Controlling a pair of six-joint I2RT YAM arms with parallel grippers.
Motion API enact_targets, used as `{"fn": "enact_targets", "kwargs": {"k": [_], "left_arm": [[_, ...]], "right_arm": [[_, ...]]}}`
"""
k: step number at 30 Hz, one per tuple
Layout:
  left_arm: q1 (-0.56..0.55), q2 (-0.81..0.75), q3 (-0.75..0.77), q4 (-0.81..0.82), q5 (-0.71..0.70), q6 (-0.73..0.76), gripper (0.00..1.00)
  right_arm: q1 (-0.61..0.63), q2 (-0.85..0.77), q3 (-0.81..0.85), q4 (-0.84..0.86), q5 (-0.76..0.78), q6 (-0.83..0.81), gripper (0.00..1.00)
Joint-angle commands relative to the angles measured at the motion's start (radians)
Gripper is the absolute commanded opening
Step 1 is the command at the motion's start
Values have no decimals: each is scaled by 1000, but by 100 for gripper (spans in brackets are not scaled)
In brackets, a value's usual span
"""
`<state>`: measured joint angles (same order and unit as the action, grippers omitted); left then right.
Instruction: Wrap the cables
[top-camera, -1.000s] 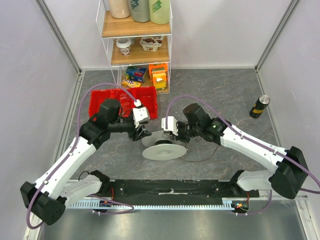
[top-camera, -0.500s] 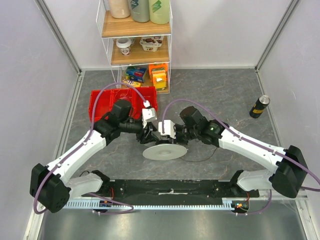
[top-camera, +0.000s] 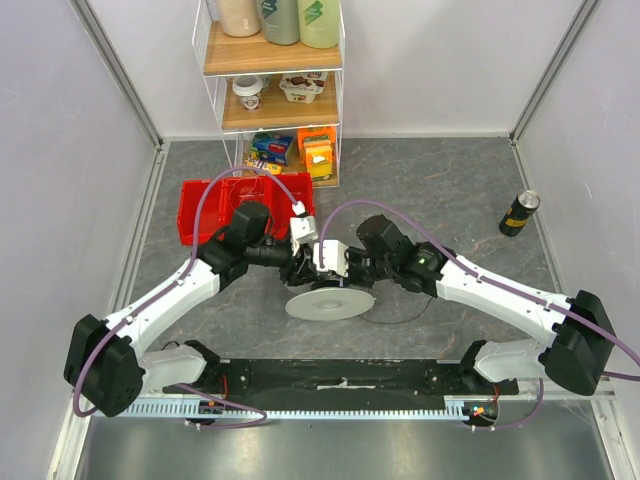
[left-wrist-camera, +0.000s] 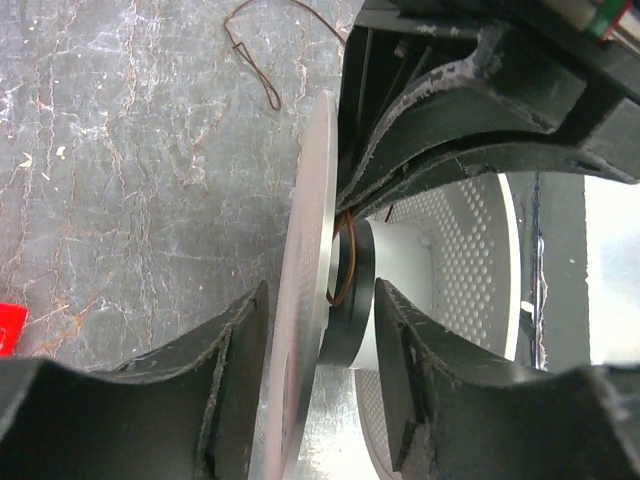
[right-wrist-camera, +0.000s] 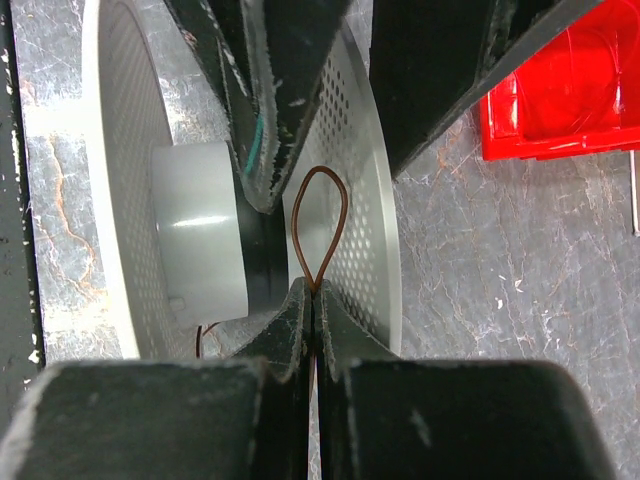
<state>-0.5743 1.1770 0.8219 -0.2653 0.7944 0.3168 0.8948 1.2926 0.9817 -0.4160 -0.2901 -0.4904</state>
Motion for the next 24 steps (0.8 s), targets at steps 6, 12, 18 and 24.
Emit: {"fn": "enact_targets", "kwargs": {"k": [6,12,18,24], "left_arm": [[-12,27,-9,89,26,-51,41],[-16,42,-10,98,23,-53,36],[-16,53,-15,112,25,-79,37],[-18,58,-18,123,28,-100,27]], "right_arm": [[12,-26,-20,52,34,18,0],[13,-26,-21,62,34,35,0],[13,-26,-26,74,43,47,0],[15,-27,-31,77,37,47,0]]}}
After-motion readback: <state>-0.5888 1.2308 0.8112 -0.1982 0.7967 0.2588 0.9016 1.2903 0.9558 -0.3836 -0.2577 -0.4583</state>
